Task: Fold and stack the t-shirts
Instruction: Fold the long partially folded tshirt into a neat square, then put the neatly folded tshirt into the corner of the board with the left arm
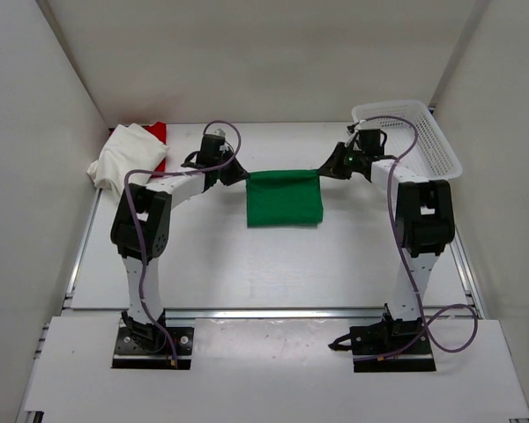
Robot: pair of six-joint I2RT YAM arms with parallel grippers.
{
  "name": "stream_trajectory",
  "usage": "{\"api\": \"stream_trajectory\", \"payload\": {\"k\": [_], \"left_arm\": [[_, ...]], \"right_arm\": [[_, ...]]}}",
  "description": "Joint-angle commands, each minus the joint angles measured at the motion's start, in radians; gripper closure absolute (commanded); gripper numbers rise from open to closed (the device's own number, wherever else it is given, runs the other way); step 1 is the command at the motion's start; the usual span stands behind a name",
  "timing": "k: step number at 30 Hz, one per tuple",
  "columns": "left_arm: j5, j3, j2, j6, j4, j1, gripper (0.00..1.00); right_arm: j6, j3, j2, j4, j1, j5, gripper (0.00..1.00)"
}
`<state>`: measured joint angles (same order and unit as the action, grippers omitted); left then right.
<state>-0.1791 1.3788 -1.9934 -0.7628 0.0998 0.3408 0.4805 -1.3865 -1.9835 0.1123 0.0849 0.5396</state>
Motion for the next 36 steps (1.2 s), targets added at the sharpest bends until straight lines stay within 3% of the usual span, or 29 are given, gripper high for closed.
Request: {"api": "stream_trajectory", "payload": {"k": [1,2,5,8,10,11,13,17,19,21,24,26,27,29,31,33,36], "left_arm": [[0.065,0.089,-0.022,0.028,0.029,-0.028,0.94],[0.066,0.089,-0.034,0.016,0.005,-0.036,0.90],[0.063,0.040,-0.009,-0.019,-0.075,-0.062,0.74],[0.062,-0.009,0.034,-0.030,-0.126,-0.083,0.64],[0.079,-0.040,0.077,-0.017,-0.129,-0.089,0.40],[0.078,-0.053,0.090,-0.006,-0.129,-0.088,0.34],[0.057,-0.125,0.122,-0.003,-0.133,-0.085,0.33],[-0.034,-0.277,0.165,-0.023,-0.211,-0.069,0.28],[-0.104,-0.378,0.171,-0.041,-0.300,-0.042,0.24],[-0.138,-0.435,0.165,-0.046,-0.340,-0.025,0.23],[-0.152,-0.480,0.121,-0.061,-0.400,-0.008,0.24],[-0.183,-0.446,0.070,-0.079,-0.413,0.003,0.31],[-0.210,-0.414,0.027,-0.087,-0.416,0.013,0.36],[-0.235,-0.374,-0.027,-0.121,-0.433,0.043,0.62],[-0.224,-0.322,-0.059,-0.115,-0.414,0.078,0.78],[-0.194,-0.224,-0.084,-0.092,-0.352,0.104,0.90],[-0.175,-0.060,-0.100,-0.066,-0.261,0.096,0.99]], "right_arm": [[-0.031,-0.144,-0.058,0.012,-0.025,0.014,0.98],[-0.036,-0.166,-0.086,0.027,-0.027,0.013,0.97],[-0.028,-0.210,-0.094,0.030,-0.010,0.011,0.78],[-0.051,-0.203,-0.045,0.029,-0.001,-0.009,0.68],[-0.065,-0.171,0.020,0.047,0.013,-0.035,0.64],[-0.068,-0.140,0.035,0.040,0.022,-0.049,0.63],[-0.062,-0.059,0.134,0.011,0.038,-0.061,0.66],[-0.025,0.195,0.270,-0.100,0.096,-0.067,0.88],[0.000,0.323,0.362,-0.193,0.136,-0.082,0.88],[0.016,0.456,0.413,-0.238,0.162,-0.098,0.81],[0.026,0.564,0.479,-0.249,0.187,-0.067,0.68],[0.032,0.625,0.534,-0.255,0.207,-0.079,0.65],[0.032,0.662,0.563,-0.267,0.229,-0.089,0.64],[0.044,0.716,0.613,-0.296,0.242,-0.093,0.64],[0.064,0.764,0.653,-0.318,0.245,-0.086,0.64],[0.085,0.813,0.693,-0.336,0.227,-0.026,0.63],[0.090,0.866,0.754,-0.336,0.227,-0.024,0.63]]}}
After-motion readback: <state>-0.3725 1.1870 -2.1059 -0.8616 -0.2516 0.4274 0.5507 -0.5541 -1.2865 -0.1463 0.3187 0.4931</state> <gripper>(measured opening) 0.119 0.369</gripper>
